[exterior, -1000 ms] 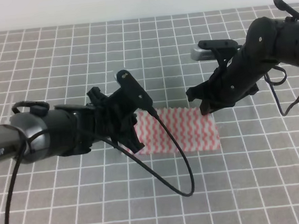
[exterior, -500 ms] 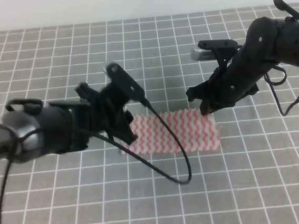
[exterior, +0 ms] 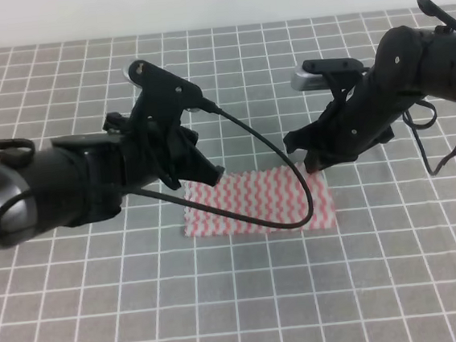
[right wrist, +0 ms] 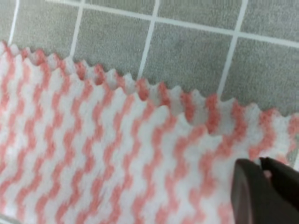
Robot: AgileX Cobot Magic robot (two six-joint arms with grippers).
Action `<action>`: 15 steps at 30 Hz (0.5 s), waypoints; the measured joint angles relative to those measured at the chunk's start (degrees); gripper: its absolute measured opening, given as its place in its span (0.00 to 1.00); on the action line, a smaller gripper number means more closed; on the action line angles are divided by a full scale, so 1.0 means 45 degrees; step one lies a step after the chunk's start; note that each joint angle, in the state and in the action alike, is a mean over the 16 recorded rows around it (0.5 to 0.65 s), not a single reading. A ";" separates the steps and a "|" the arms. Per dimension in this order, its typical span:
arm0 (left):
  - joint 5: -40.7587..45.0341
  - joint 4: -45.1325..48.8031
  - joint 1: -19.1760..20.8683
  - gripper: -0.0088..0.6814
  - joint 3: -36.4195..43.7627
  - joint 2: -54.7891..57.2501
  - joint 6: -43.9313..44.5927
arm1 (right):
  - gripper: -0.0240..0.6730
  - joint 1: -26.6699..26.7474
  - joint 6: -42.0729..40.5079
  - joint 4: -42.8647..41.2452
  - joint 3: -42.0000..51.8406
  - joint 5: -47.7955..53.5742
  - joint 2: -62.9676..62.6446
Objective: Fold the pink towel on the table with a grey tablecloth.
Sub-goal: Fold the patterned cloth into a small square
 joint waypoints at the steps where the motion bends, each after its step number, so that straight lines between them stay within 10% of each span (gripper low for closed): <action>1: 0.0111 0.0016 0.0000 0.04 0.0015 0.0060 -0.0063 | 0.02 -0.0002 0.0001 -0.0006 -0.0001 -0.0023 -0.0006; 15: 0.1563 -0.0043 0.0000 0.01 0.0129 0.1136 -0.0891 | 0.12 0.0002 0.0013 -0.0309 0.0006 -0.0250 0.0047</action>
